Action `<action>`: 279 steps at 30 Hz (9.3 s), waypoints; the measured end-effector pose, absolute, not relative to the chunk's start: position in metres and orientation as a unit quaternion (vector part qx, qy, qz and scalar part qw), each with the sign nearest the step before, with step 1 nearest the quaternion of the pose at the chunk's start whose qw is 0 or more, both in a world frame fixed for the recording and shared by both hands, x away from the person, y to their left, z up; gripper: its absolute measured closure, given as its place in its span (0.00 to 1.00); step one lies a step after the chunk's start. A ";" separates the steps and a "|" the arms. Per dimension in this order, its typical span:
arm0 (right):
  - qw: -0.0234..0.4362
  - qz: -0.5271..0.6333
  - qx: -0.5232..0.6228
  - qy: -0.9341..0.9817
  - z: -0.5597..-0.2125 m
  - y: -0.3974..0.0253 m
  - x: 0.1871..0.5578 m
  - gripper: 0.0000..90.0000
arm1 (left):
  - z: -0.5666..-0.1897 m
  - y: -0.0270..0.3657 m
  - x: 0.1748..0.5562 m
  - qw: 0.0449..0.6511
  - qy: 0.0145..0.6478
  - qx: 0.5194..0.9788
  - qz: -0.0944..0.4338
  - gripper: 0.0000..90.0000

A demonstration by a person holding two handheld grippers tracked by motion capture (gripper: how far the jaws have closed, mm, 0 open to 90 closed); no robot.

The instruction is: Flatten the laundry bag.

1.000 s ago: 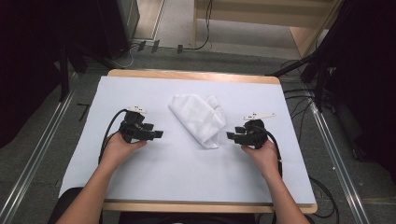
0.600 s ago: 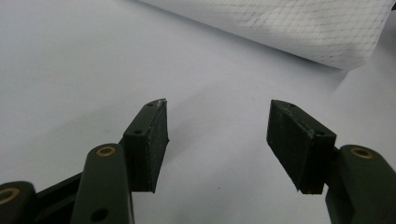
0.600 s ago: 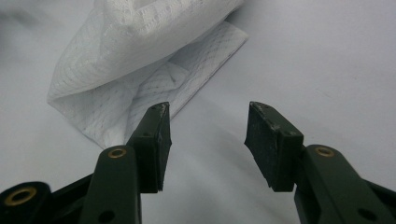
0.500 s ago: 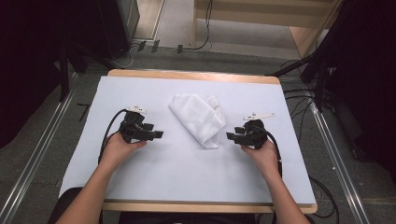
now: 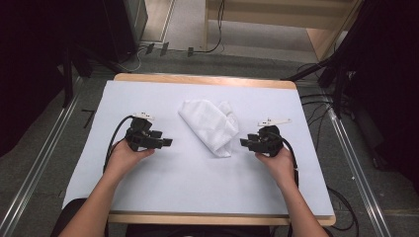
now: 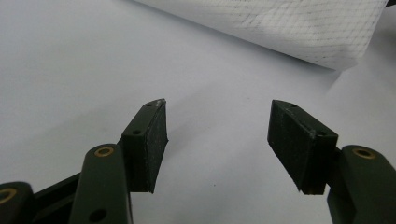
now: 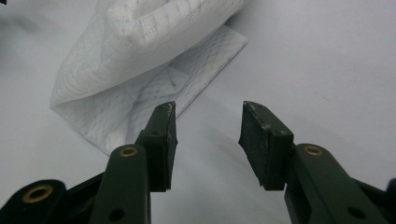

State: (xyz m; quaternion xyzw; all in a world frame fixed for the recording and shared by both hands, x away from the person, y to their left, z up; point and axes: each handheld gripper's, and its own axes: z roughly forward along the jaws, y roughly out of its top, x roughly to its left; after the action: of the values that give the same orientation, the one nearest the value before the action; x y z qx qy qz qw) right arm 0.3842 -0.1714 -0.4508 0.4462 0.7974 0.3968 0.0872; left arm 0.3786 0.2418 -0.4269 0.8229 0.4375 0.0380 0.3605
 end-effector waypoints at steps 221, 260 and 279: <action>0.096 0.351 0.488 0.794 -0.470 -0.152 0.457 0.95 | -0.411 0.178 0.339 0.410 0.293 0.863 -0.037 0.76; 0.080 0.390 0.431 0.810 -0.437 -0.136 0.399 0.77 | -0.410 0.237 0.376 0.386 0.382 0.839 0.033 0.54; 0.062 0.366 0.428 0.824 -0.460 -0.119 0.387 0.67 | -0.413 0.251 0.390 0.391 0.408 0.824 0.035 0.51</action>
State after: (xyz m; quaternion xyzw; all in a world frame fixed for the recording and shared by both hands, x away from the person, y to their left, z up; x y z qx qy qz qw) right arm 0.3869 -0.1195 -0.4600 0.4285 0.8237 0.3662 0.0615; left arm 0.3899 0.2514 -0.4128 0.8244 0.4079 0.0354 0.3908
